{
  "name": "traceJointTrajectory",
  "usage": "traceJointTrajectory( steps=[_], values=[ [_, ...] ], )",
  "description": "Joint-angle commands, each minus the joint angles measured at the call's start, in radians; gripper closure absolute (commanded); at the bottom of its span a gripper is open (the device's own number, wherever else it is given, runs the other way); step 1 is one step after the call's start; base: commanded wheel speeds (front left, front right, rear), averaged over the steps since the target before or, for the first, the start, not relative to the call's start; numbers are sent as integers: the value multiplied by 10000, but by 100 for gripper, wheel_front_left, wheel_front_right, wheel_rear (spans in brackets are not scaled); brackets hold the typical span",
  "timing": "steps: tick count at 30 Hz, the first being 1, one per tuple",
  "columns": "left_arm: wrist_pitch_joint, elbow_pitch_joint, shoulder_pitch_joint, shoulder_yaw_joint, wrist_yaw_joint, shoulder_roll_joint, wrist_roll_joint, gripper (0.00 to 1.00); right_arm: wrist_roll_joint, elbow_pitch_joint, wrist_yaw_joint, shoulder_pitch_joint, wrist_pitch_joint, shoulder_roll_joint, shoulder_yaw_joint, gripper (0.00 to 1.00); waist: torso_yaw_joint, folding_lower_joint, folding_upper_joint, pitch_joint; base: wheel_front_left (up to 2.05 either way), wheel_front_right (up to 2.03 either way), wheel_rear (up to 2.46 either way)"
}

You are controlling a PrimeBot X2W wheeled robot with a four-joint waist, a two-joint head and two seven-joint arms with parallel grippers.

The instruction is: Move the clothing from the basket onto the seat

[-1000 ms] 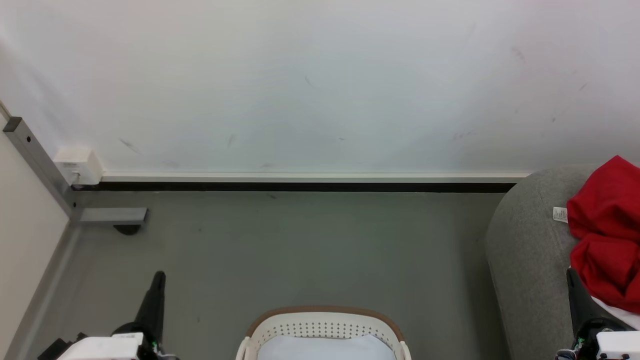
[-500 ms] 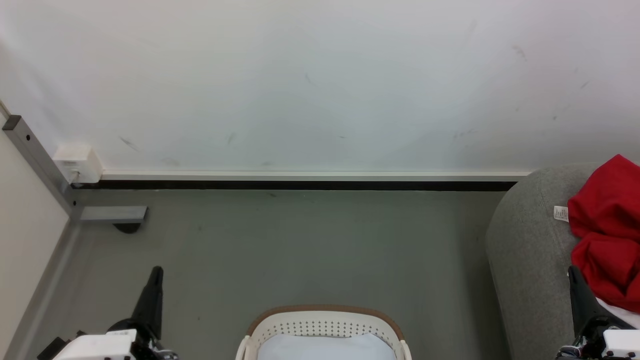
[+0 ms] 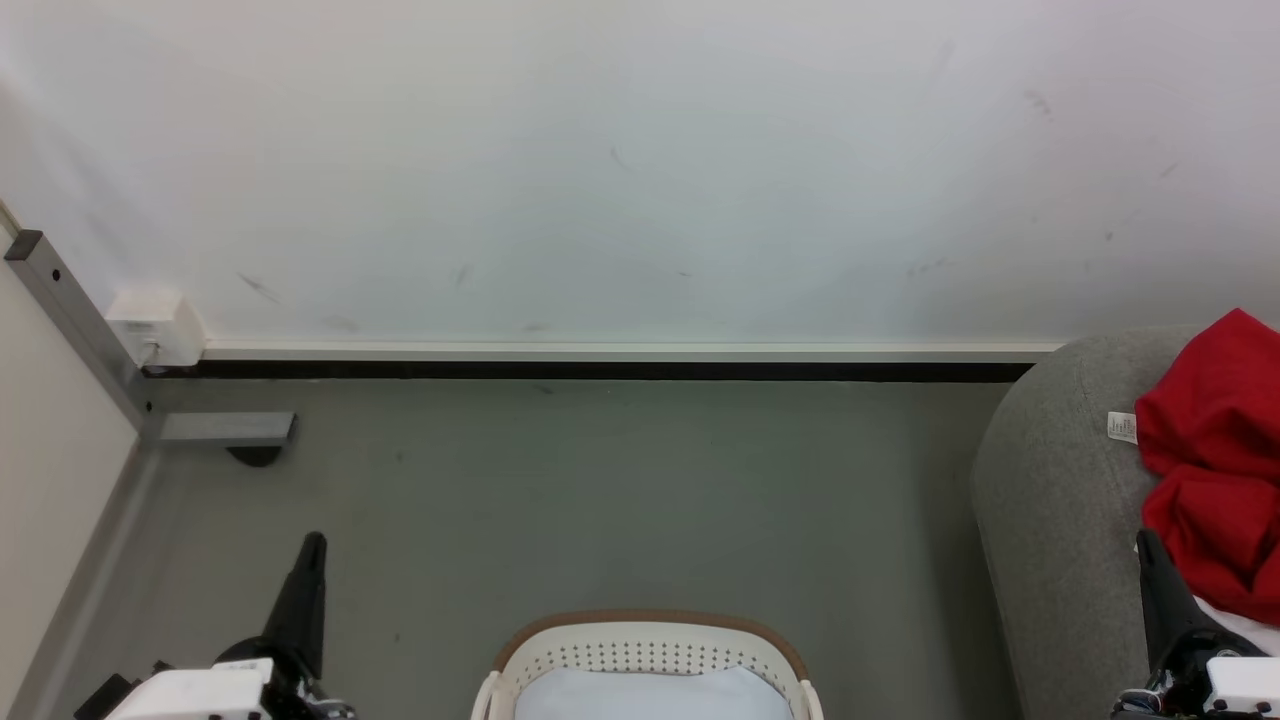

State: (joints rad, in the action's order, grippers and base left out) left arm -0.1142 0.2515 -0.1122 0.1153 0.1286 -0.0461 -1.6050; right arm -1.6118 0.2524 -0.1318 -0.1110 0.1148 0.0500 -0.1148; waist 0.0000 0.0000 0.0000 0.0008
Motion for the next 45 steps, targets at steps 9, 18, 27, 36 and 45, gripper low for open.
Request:
traceJointTrajectory(
  steps=[9,18,27,36,45],
  values=[
    [-54,-24,-62,24,46,-76,-121,100,3,-60,21,-71,42,-3,-46,100,0,0,0,0,0,0,0],
    [-53,-25,-61,23,46,-77,-122,100,4,-60,21,-71,42,-3,-46,100,0,0,0,0,0,0,0],
    [-52,-25,-61,22,46,-77,-122,100,4,-60,21,-71,42,-3,-46,100,0,0,0,0,0,0,0],
    [-52,-26,-61,22,46,-77,-123,100,3,-60,21,-71,42,-3,-45,100,0,0,0,0,0,0,0],
    [-51,-26,-60,21,46,-77,-123,100,2,-60,21,-70,41,-3,-44,100,0,0,0,0,0,0,0]
  ],
)
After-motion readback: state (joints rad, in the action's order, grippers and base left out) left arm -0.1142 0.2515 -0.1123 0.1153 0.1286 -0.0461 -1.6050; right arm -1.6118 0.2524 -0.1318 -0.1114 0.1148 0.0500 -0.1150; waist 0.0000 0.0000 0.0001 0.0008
